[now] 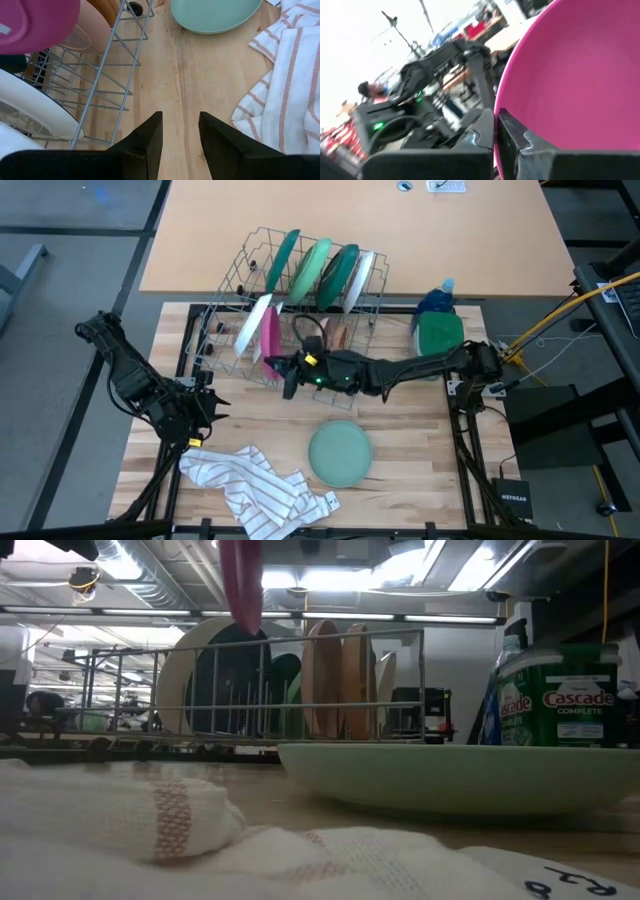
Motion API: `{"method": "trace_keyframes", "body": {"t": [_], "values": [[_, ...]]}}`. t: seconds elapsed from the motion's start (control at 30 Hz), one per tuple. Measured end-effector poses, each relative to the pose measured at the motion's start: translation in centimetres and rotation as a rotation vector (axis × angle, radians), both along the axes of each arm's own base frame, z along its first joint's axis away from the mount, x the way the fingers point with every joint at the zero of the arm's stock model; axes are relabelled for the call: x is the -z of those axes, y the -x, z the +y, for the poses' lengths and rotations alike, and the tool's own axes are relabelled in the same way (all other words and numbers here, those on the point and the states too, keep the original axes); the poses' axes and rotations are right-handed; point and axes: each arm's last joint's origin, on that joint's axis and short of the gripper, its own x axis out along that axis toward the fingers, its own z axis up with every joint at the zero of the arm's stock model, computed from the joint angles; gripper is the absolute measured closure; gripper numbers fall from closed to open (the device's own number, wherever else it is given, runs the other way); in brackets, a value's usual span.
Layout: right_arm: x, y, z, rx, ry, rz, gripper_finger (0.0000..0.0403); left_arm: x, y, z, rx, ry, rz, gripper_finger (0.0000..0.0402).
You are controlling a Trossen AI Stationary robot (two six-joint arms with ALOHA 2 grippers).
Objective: Sort dishes
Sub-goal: Put the pink plate in the dish rack
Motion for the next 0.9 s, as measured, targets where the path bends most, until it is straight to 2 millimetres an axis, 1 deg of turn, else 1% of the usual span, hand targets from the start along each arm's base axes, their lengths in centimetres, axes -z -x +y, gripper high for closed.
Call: {"method": "trace_keyframes", "body": {"t": [0.27, 0.43, 0.57, 0.67, 0.9], "values": [[3.3, 1.1, -0.1, 0.113, -0.037, -0.156, 0.0398, 0.0, 0.0, 0.0, 0.002, -0.002, 0.000, 0.0283], [4.4, 1.7, -0.4, 0.150, -0.060, -0.252, 0.0398, 0.0, 0.0, 0.0, 0.002, -0.002, 0.000, 0.0283], [5.4, 1.4, -0.8, 0.203, -0.072, -0.244, 0.0398, 0.0, 0.0, 0.0, 0.005, -0.005, 0.001, 0.0283], [6.2, 1.0, -1.3, 0.235, -0.113, -0.258, 0.0398, 0.0, 0.0, 0.0, 0.005, -0.004, 0.000, 0.0283], [7.4, 0.3, -1.9, 0.241, -0.155, -0.330, 0.0398, 0.0, 0.0, 0.0, 0.008, -0.007, 0.001, 0.0283]]}}
